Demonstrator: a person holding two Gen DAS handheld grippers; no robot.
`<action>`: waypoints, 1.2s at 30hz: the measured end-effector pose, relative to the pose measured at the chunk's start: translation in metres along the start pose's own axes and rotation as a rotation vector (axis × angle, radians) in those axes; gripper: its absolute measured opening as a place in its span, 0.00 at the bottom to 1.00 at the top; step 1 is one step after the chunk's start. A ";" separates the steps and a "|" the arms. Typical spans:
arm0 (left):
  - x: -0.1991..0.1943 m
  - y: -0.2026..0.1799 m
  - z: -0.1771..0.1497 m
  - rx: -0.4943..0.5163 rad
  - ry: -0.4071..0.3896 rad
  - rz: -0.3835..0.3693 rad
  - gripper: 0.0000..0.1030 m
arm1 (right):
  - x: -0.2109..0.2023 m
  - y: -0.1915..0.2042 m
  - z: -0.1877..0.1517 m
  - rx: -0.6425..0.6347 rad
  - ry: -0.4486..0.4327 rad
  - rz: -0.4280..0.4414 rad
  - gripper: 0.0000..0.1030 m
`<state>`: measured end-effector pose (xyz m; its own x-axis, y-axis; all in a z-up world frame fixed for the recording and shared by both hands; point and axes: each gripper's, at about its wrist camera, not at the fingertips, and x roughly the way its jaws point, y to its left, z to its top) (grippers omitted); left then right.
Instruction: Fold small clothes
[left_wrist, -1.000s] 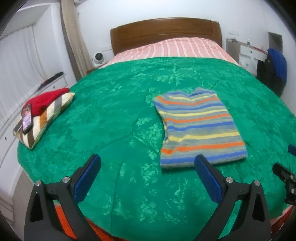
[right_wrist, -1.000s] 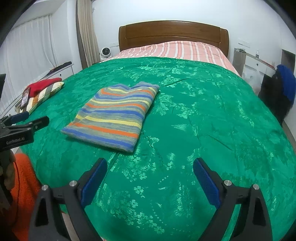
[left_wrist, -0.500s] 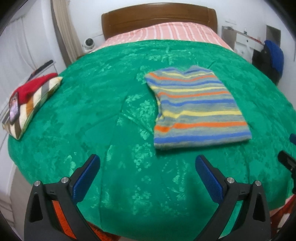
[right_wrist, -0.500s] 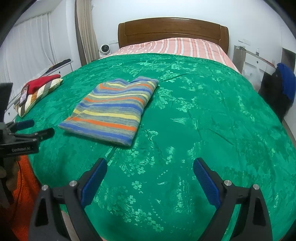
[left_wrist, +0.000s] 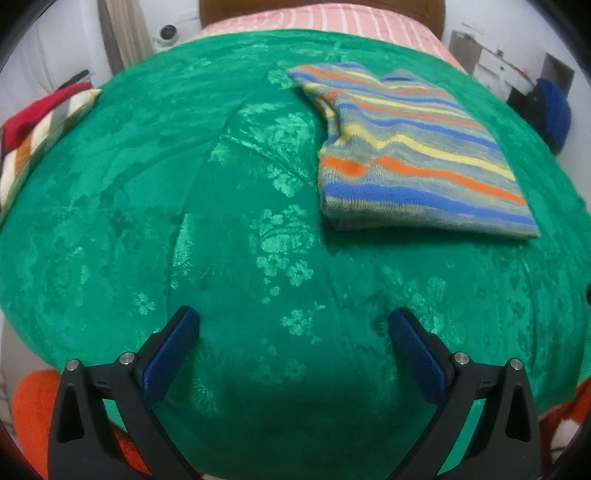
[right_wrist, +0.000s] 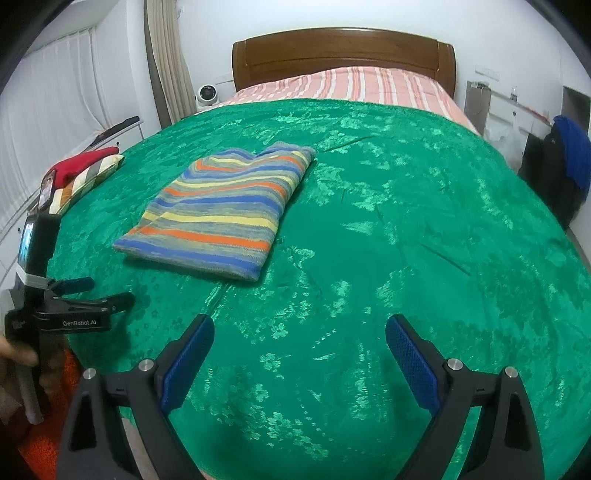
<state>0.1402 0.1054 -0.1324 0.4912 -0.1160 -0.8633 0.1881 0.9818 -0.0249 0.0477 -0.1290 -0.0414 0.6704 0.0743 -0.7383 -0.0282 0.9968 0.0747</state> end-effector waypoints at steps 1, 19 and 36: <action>-0.002 0.002 0.001 0.007 0.019 -0.017 1.00 | 0.001 -0.001 0.000 0.009 0.007 0.016 0.90; 0.078 0.008 0.172 0.001 0.081 -0.353 0.94 | 0.176 -0.040 0.137 0.307 0.206 0.433 0.71; 0.014 -0.036 0.234 0.148 -0.246 -0.197 0.48 | 0.125 0.038 0.207 -0.075 -0.094 0.065 0.20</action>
<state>0.3395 0.0331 -0.0254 0.6201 -0.3513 -0.7015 0.4122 0.9067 -0.0897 0.2839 -0.0877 0.0078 0.7319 0.1389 -0.6671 -0.1264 0.9897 0.0673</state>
